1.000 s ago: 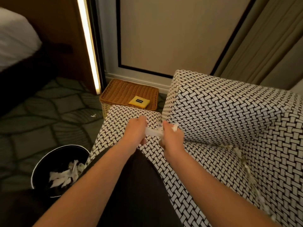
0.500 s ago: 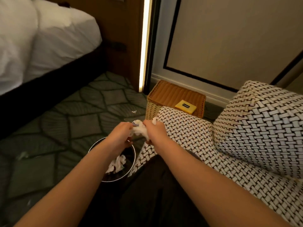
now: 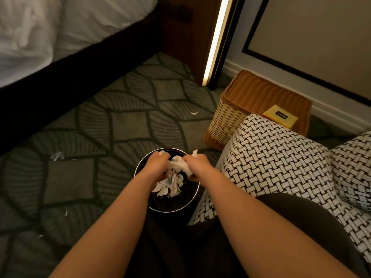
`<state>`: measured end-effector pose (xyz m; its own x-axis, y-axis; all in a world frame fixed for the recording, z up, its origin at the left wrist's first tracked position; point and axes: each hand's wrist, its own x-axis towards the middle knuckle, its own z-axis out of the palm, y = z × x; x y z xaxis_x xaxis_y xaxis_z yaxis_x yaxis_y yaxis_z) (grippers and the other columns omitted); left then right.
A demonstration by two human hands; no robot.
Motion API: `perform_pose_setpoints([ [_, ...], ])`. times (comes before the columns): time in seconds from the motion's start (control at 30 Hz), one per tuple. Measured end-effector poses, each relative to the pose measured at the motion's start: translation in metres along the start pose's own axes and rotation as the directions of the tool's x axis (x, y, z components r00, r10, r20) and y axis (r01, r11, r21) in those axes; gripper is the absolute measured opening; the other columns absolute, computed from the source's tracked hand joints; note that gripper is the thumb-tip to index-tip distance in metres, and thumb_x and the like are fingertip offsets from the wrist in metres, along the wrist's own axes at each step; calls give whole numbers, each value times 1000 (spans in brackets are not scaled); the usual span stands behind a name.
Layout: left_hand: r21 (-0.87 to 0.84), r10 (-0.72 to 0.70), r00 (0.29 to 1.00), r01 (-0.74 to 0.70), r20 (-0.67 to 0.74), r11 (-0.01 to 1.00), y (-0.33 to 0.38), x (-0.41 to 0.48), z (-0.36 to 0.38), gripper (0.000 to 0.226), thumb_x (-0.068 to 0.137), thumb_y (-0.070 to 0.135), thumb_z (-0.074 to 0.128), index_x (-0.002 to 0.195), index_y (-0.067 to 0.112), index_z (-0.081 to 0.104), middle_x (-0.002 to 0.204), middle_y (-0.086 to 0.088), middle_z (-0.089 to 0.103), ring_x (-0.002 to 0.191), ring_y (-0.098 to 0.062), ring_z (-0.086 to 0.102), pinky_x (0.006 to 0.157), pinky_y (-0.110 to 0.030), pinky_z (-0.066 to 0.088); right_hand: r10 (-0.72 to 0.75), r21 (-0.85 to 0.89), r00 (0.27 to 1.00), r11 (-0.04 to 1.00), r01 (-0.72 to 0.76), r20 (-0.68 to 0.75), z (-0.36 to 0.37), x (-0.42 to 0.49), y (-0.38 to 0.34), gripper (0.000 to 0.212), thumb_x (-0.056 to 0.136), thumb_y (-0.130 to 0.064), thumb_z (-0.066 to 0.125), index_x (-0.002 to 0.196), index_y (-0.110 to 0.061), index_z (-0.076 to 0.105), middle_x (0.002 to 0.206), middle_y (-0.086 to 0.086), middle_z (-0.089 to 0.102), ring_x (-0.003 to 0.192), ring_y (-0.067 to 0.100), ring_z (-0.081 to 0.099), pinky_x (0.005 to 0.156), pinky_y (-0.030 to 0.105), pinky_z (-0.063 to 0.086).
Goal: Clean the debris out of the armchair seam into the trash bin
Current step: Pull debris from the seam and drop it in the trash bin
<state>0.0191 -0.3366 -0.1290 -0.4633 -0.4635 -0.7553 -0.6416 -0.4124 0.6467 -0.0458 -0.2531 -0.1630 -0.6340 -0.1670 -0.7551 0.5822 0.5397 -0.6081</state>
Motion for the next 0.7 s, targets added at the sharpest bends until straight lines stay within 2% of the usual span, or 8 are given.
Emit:
perform_pose_setpoints([
  [0.1, 41, -34, 999, 34, -14, 999, 3, 22, 0, 34, 95, 19, 41, 128, 10, 43, 110, -12, 45, 95, -25, 46, 81, -36, 44, 47, -11, 999, 999, -46, 4, 14, 16, 4, 44, 85, -26, 56, 124, -7, 51, 114, 14, 60, 99, 29, 59, 88, 45, 53],
  [0.2, 110, -54, 998, 55, -15, 992, 1, 40, 0, 37, 95, 21, 39, 129, 7, 44, 120, -15, 49, 101, -29, 47, 92, -39, 42, 72, -20, 997, 997, -72, -3, 23, 29, 9, 45, 84, -27, 57, 125, -8, 51, 116, 15, 59, 101, 30, 59, 88, 45, 53],
  [0.33, 182, -54, 998, 56, -15, 982, 2, 52, 2, 44, 96, 27, 36, 133, 3, 44, 131, -15, 49, 111, -31, 49, 98, -35, 39, 108, -30, 994, 994, -107, 26, 28, 40, 9, 47, 87, -27, 55, 129, -7, 46, 123, 16, 54, 108, 31, 55, 92, 44, 50],
  [0.5, 239, -37, 999, 42, -27, 970, -4, 59, 0, 44, 96, 26, 36, 130, 0, 47, 131, -17, 50, 117, -32, 48, 99, -36, 37, 64, -200, 994, 979, -46, 85, 28, 42, 11, 56, 91, -34, 50, 138, -8, 38, 137, 13, 46, 123, 31, 46, 104, 39, 38],
  [0.57, 259, -13, 1000, 15, -9, 966, -5, 58, 0, 36, 96, 22, 36, 115, -1, 56, 119, -16, 56, 105, -29, 52, 95, -35, 40, 56, -252, 993, 967, -29, 101, 25, 39, 9, 49, 94, -31, 46, 138, -8, 40, 139, 13, 44, 125, 30, 43, 101, 36, 36],
  [0.6, 251, 0, 1000, 1, -6, 968, -5, 57, 1, 30, 96, 20, 36, 97, 2, 60, 105, -15, 58, 92, -26, 52, 87, -33, 41, 50, -273, 994, 962, -22, 96, 22, 38, 8, 44, 96, -27, 45, 134, -6, 44, 137, 13, 46, 124, 30, 44, 100, 35, 37],
  [0.67, 185, 14, 1000, -9, -26, 983, -5, 54, 2, 31, 96, 19, 37, 67, 14, 45, 76, -7, 48, 68, -19, 43, 72, -31, 38, 48, -305, 995, 952, -20, 84, 15, 34, 4, 39, 97, -20, 42, 131, -3, 47, 135, 15, 49, 123, 31, 46, 100, 35, 39],
  [0.7, 167, 14, 1000, -11, -21, 986, -4, 51, 2, 32, 96, 20, 37, 64, 17, 39, 71, -2, 41, 63, -15, 38, 70, -30, 37, 45, -305, 996, 952, -20, 75, 11, 30, 3, 38, 97, -17, 42, 131, -1, 47, 135, 16, 49, 124, 31, 47, 100, 34, 40],
])
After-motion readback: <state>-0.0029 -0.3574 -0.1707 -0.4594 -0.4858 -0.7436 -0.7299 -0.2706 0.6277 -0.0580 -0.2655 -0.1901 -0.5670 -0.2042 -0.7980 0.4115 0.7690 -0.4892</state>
